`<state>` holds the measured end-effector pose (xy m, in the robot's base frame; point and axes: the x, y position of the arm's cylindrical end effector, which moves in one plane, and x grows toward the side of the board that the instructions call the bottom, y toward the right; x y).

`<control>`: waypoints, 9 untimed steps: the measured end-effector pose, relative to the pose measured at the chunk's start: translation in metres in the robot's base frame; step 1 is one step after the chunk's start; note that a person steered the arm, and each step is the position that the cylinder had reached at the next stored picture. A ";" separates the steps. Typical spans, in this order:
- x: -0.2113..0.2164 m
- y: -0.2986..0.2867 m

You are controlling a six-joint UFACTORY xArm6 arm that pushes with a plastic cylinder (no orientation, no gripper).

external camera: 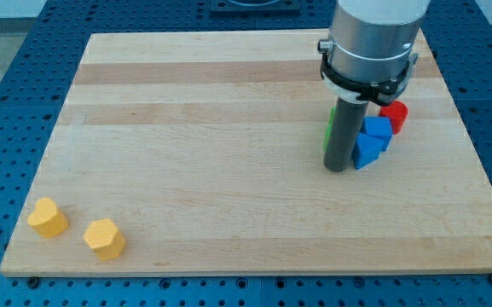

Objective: Separate the green star from the group of green and blue blocks

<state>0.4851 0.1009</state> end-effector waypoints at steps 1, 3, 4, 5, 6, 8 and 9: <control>0.022 -0.038; 0.066 0.062; 0.059 0.037; 0.031 0.054; 0.007 0.079; -0.043 0.041; -0.043 0.037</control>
<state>0.4419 0.1383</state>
